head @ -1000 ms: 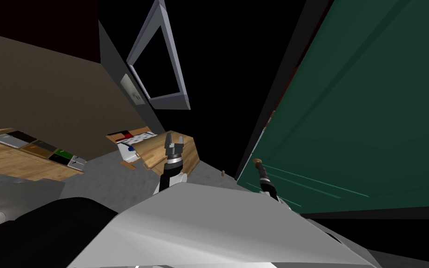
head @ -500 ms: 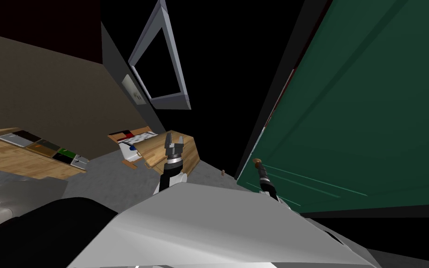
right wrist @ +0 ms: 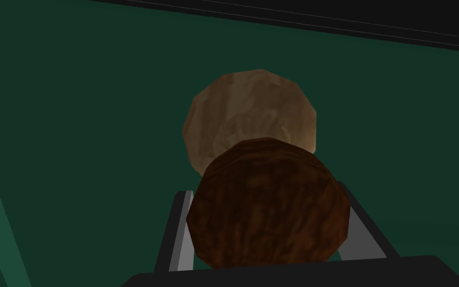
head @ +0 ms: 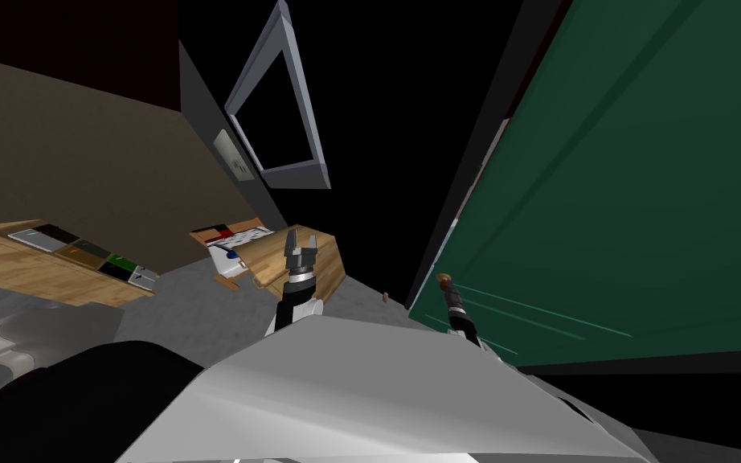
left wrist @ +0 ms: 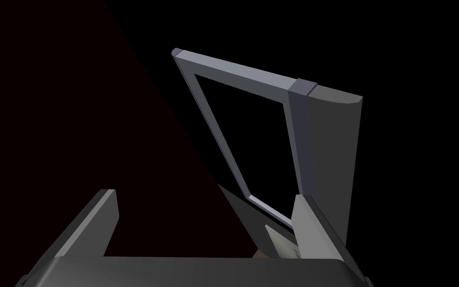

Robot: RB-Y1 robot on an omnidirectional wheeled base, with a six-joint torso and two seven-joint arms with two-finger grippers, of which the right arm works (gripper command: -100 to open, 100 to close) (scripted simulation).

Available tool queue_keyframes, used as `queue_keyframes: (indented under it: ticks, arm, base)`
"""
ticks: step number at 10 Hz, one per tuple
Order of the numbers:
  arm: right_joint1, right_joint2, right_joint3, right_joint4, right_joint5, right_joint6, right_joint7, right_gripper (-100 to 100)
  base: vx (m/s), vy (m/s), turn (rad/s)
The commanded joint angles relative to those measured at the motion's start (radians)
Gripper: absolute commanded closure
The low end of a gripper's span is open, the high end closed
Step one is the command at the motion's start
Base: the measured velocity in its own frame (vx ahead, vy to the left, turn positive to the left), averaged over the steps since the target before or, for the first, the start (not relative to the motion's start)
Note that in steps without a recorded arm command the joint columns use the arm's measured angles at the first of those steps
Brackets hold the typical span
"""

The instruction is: Pull the door open

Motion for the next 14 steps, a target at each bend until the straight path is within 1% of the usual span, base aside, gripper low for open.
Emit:
queue_keyframes:
  ticks: [1, 2, 3, 4, 5, 6, 7, 8, 9, 10, 11, 12, 13, 14]
  arm:
    - [-0.004, 0.003, 0.012, 0.001, -0.009, -0.003, -0.05, 100]
    - [-0.004, 0.003, 0.012, 0.001, -0.009, -0.003, -0.055, 100]
    - [-0.004, 0.002, 0.02, 0.001, -0.017, -0.003, -0.095, 100]
    - [-0.004, 0.002, 0.02, 0.001, -0.017, -0.003, -0.097, 100]
    - [-0.004, 0.001, 0.029, 0.0, -0.025, -0.002, -0.137, 100]
    - [-0.004, 0.001, 0.029, 0.0, -0.025, -0.002, -0.139, 100]
    - [-0.005, -0.001, 0.037, 0.0, -0.033, -0.002, -0.18, 100]
    - [-0.005, -0.002, 0.046, 0.0, -0.041, -0.002, -0.204, 100]
    - [-0.005, -0.002, 0.046, 0.0, -0.041, -0.002, -0.223, 100]
    - [-0.006, -0.003, 0.054, 0.0, -0.05, -0.002, -0.256, 100]
    - [-0.006, -0.003, 0.054, 0.0, -0.05, -0.002, -0.265, 100]
    - [-0.006, -0.004, 0.063, -0.001, -0.058, -0.001, -0.301, 100]
    - [-0.006, -0.004, 0.063, -0.001, -0.058, -0.001, -0.306, 100]
    - [-0.007, -0.005, 0.071, -0.001, -0.066, -0.001, -0.345, 100]
  base:
    - [-0.027, -0.009, 0.01]
    - [-0.021, -0.008, 0.006]
    - [-0.024, -0.007, 0.013]
    - [-0.018, -0.005, 0.006]
    - [-0.022, -0.006, 0.011]
    - [-0.021, -0.008, 0.004]
    - [-0.026, -0.009, 0.01]
    - [-0.035, -0.012, 0.011]
    - [-0.026, -0.008, 0.015]
    - [-0.026, -0.009, 0.015]
    - [-0.022, -0.008, 0.001]
    - [-0.023, -0.007, 0.014]
    - [-0.017, -0.005, 0.005]
    - [-0.023, -0.005, 0.004]
